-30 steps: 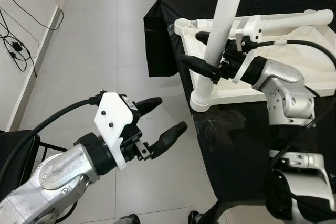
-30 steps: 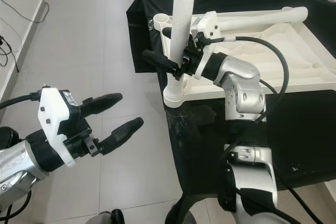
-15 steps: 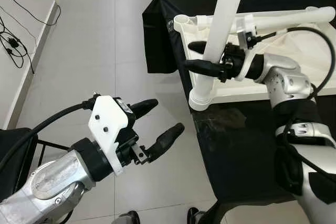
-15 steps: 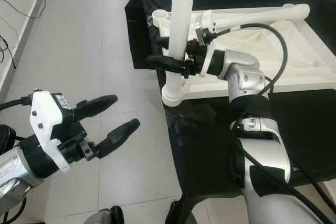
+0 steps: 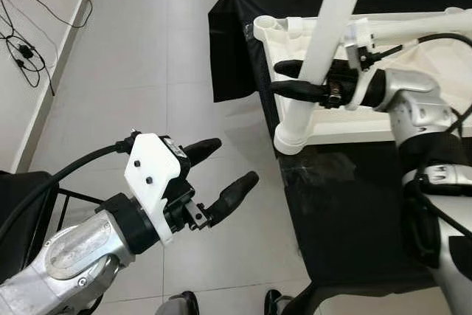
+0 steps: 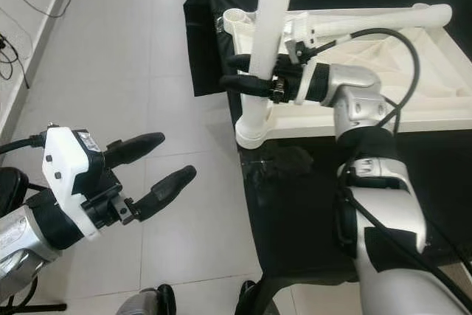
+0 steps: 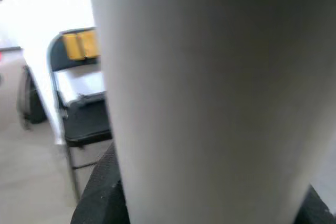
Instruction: Building children table
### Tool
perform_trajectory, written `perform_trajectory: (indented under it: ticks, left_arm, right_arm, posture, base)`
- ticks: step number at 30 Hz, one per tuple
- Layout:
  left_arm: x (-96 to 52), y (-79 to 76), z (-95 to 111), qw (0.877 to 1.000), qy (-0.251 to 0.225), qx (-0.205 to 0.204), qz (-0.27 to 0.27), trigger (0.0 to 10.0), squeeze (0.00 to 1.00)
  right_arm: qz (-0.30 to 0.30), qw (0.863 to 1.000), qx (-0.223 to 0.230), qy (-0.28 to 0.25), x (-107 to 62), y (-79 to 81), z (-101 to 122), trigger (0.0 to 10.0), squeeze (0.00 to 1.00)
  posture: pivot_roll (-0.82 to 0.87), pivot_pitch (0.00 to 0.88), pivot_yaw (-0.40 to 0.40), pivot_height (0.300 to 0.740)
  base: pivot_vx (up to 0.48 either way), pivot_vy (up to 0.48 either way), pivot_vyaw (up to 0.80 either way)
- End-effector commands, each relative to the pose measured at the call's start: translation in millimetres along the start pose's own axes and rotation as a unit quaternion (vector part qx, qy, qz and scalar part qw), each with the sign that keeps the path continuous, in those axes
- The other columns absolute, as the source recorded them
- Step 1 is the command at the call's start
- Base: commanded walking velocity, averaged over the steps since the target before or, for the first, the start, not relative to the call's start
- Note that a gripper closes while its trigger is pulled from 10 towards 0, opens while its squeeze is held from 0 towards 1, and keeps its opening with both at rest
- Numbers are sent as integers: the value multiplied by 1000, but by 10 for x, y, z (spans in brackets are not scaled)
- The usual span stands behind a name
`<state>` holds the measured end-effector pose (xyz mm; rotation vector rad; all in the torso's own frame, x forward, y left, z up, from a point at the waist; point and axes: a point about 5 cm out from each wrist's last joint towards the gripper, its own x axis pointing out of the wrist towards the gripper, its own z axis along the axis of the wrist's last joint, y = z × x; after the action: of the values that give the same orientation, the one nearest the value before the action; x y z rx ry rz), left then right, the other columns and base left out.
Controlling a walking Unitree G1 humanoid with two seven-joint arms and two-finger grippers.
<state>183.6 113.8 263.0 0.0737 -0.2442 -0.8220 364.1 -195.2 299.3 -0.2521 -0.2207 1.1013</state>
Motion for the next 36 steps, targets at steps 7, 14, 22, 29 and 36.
perform_trajectory:
  ticks: [7, 14, 22, 29, 36]
  left_arm:
    - [48, -6, -61, 1000, -1, -15, -12, 10000, 0]
    - [77, -6, -74, 999, -1, -14, -33, 10000, 0]
    - [70, -7, -61, 1000, -6, -12, -22, 10000, 0]
    - [62, 0, -54, 1000, -6, -8, -18, 10000, 0]
    - [80, -3, -35, 1000, -10, -3, -19, 10000, 0]
  right_arm:
    - [-477, 867, 80, 124, -387, 983, -586, 0, 0]
    - [-478, 871, 55, 95, -247, 765, -526, 0, 0]
    - [-416, 904, 88, 34, 4, 756, -363, 10000, 1000]
    - [-266, 960, 86, -36, 98, 674, -71, 10000, 1000]
    - [5, 1000, 15, -14, 188, 523, 44, 10000, 0]
  posture:
    - [33, 256, 0, 740]
    - [36, 236, 3, 740]
    - [67, 230, -15, 740]
    - [85, 228, -25, 740]
    - [91, 235, -21, 740]
  base:
    - [0, 0, 0]
    - [0, 0, 0]
    - [0, 0, 0]
    - [0, 0, 0]
    - [0, 0, 0]
